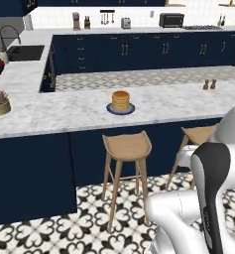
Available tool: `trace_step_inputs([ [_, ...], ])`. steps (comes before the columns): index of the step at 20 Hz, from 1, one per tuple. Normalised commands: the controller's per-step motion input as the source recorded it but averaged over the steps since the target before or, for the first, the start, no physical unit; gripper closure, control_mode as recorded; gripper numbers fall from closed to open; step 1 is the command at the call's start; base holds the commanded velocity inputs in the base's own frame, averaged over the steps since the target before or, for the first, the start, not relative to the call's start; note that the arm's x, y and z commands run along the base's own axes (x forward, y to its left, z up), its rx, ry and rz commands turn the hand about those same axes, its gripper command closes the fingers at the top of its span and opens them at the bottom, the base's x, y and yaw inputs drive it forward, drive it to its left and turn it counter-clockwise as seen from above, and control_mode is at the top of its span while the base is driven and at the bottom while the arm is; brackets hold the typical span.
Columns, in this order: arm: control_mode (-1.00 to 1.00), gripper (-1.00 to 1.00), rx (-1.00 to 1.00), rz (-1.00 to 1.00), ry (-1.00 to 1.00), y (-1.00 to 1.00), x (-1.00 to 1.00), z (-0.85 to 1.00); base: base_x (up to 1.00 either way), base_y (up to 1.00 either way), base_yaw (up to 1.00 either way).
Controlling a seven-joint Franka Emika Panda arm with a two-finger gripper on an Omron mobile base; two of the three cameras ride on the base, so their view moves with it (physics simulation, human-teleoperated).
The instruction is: Take the strawberry from the fridge and place it on top of the pancake, located on the dining counter.
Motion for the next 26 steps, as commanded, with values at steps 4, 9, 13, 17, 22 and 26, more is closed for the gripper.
trace_step_inputs([
  [4, 1.00, 1.00, 0.00, 0.00, 0.00, 0.00, 0.00, 0.00, 0.54, 0.66, -0.01],
  [9, 1.00, 1.00, 0.00, 0.00, 0.00, 0.00, 0.00, 0.00, 0.69, 0.46, 0.00],
  [13, 1.00, 1.00, 0.00, 0.00, 0.00, 0.00, 0.00, 0.00, 0.55, -0.06, 0.00],
  [17, 1.00, 1.00, 0.00, 0.00, 0.00, 0.00, 0.00, 0.00, 0.49, -0.30, 0.00],
  [22, 1.00, 1.00, 0.00, 0.00, 0.00, 0.00, 0.00, 0.00, 0.26, -0.45, 0.00],
  [26, 1.00, 1.00, 0.00, 0.00, 0.00, 0.00, 0.00, 0.00, 0.18, -0.46, 0.00],
])
